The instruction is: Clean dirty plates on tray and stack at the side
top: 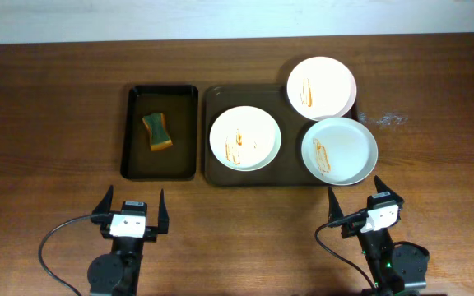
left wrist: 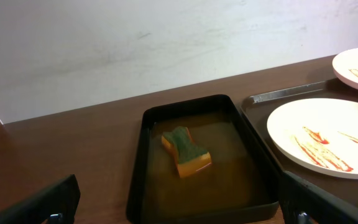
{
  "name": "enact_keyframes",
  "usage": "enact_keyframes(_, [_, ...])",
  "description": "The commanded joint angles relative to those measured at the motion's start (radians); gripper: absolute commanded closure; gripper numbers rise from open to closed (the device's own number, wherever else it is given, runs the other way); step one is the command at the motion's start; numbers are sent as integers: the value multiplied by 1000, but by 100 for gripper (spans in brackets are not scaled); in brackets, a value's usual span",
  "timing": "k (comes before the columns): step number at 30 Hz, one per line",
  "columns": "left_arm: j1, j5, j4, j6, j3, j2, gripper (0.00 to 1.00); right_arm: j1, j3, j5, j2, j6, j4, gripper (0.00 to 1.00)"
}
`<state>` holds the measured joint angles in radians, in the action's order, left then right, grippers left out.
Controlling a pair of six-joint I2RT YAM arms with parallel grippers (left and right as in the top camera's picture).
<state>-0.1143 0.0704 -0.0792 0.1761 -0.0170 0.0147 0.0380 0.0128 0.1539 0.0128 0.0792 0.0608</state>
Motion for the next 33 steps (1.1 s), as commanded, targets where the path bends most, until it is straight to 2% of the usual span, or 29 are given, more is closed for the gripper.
enact_keyframes(1, [6,-3,2,13,8,-8,1,-6,-7,-9,-9,-5,3,2])
enact_keyframes(31, [6,8,19,13,8,-8,1,-6,-7,-37,-8,-1,4,2])
enact_keyframes(33, [6,-38,35,12,8,-8,1,-6,-7,-35,-8,-2,3,2])
